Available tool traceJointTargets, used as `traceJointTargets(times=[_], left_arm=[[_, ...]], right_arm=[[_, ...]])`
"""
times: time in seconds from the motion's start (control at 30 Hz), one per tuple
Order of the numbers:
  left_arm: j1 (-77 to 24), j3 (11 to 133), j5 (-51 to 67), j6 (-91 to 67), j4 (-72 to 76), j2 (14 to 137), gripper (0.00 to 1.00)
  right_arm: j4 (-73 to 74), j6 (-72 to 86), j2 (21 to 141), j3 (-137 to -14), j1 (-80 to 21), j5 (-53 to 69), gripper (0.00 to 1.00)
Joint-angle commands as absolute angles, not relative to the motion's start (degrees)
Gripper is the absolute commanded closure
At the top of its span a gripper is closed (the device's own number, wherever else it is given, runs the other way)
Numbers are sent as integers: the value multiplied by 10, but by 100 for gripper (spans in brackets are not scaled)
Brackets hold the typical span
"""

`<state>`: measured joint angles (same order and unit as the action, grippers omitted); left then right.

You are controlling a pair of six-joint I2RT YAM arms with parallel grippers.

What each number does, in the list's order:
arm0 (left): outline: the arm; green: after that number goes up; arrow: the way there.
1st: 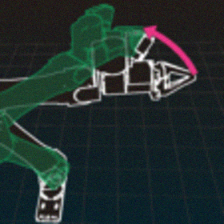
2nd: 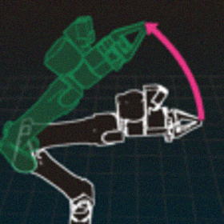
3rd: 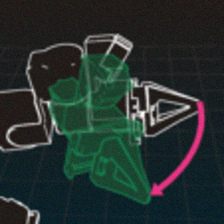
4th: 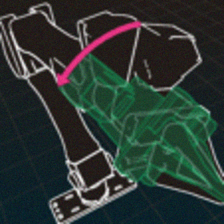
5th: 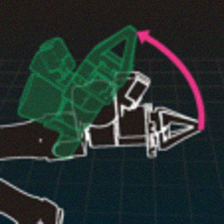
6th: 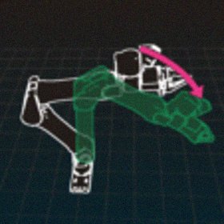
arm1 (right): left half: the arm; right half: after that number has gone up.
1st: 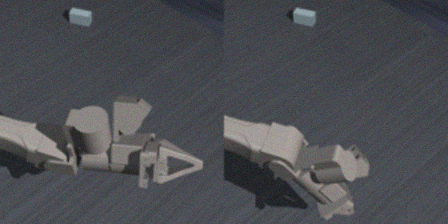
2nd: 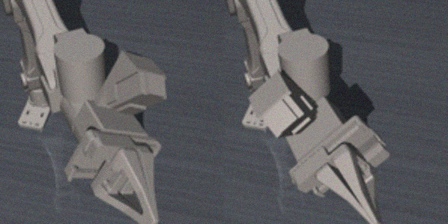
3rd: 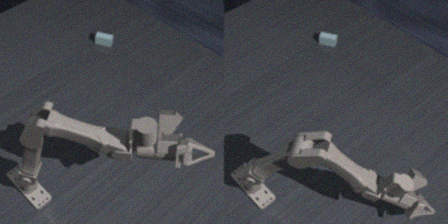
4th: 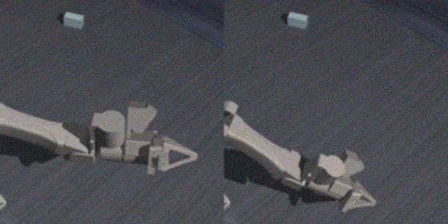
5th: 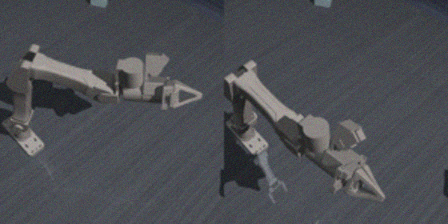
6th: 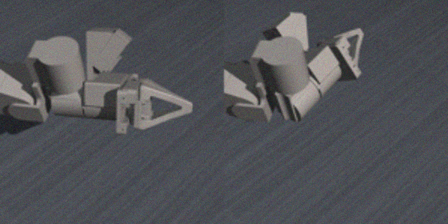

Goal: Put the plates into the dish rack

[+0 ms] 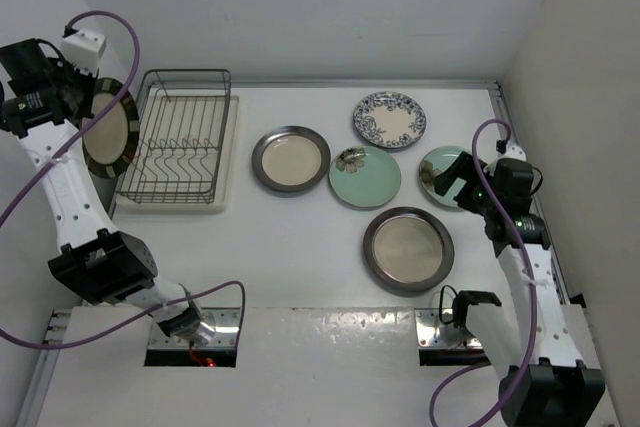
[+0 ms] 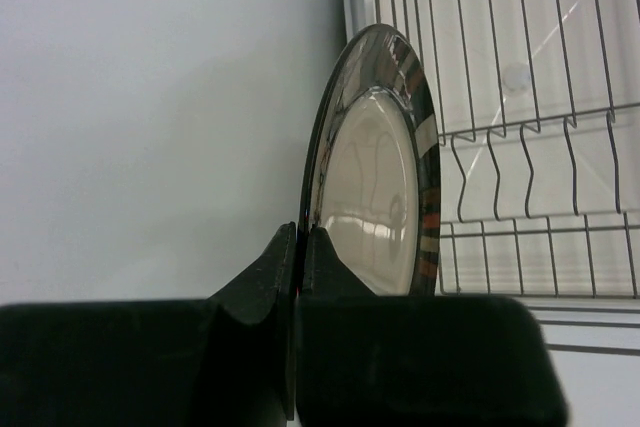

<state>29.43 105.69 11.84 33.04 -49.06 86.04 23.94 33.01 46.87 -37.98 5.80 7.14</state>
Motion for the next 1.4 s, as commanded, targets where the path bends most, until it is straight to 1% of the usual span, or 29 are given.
traceJointTargets(times=[0.0, 0.23, 0.37, 0.63, 0.87, 0.93, 1.1, 1.2, 1.37], left_arm=[[305, 1102, 157, 345, -386, 852, 100], [310, 1077, 178, 331, -381, 863, 100], [310, 1050, 152, 326, -359, 863, 100], [310, 1045, 157, 321, -346, 863, 100], [310, 981, 163, 302, -324, 846, 100], [310, 969, 149, 302, -319, 840, 100], [310, 969, 135, 297, -305, 840, 100], [310, 944, 135, 292, -305, 835, 100], [304, 866, 125, 292, -305, 830, 100]], right_arm=[[254, 335, 458, -406, 55, 47, 0], [273, 330, 459, -424, 54, 38, 0], [275, 334, 459, -421, 54, 39, 0], [277, 335, 456, -423, 55, 37, 0], [276, 336, 456, -424, 55, 34, 0], [276, 337, 456, -425, 55, 34, 0], [277, 336, 458, -425, 55, 34, 0], [276, 339, 454, -420, 55, 35, 0], [274, 338, 442, -411, 54, 32, 0]])
